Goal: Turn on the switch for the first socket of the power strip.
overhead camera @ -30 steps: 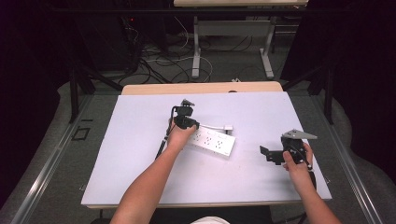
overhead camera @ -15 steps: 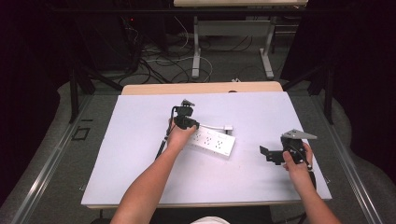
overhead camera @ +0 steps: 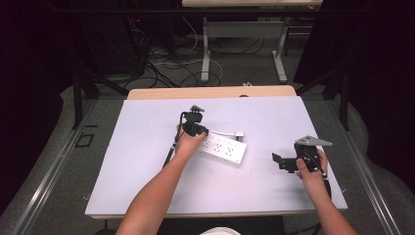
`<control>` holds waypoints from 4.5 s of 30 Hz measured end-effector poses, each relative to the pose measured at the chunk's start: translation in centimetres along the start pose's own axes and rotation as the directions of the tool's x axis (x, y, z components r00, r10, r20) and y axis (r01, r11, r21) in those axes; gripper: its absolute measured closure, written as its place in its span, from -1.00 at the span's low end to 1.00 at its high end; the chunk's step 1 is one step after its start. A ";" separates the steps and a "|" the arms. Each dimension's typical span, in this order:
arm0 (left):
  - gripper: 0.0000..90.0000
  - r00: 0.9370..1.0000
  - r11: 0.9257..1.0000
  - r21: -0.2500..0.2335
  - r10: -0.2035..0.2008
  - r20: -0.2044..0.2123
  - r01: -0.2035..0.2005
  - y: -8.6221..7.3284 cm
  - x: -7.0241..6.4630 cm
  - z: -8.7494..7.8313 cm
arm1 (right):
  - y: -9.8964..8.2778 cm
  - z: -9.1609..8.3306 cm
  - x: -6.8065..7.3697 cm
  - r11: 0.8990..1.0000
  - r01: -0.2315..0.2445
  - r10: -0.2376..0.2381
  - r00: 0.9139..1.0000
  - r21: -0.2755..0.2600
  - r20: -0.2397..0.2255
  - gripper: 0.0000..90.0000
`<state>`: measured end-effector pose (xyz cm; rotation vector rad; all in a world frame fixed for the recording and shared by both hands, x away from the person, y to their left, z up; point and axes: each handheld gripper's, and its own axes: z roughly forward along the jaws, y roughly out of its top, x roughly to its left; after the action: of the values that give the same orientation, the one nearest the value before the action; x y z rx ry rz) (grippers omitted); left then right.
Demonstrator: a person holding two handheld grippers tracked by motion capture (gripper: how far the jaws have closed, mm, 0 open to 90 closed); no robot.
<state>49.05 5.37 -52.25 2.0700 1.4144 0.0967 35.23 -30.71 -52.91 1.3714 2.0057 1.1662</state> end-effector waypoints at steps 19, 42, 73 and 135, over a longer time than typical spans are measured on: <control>1.00 1.000 1.000 0.002 0.009 -0.012 -0.009 0.1 0.0 -0.1 | 0.0 0.0 -0.1 1.000 -0.010 0.010 1.000 -0.001 -0.002 -1.00; 0.78 0.999 0.999 0.011 0.039 -0.020 -0.039 0.1 -0.7 -1.5 | -0.1 0.1 -0.1 1.000 -0.006 0.006 1.000 0.003 0.000 -1.00; 0.09 0.993 0.995 -0.016 0.101 0.058 -0.101 -0.5 -2.9 -4.1 | -0.1 0.1 -0.2 1.000 -0.005 0.005 1.000 0.004 -0.001 -1.00; -0.99 0.998 0.980 -0.196 0.026 0.050 -0.016 -7.5 5.3 -15.1 | -0.4 -0.3 0.0 1.000 -0.008 0.008 1.000 0.003 0.001 -0.97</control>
<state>39.21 18.48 -45.53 1.9123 1.2976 0.1815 34.82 -30.86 -53.07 1.3824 2.0042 1.1656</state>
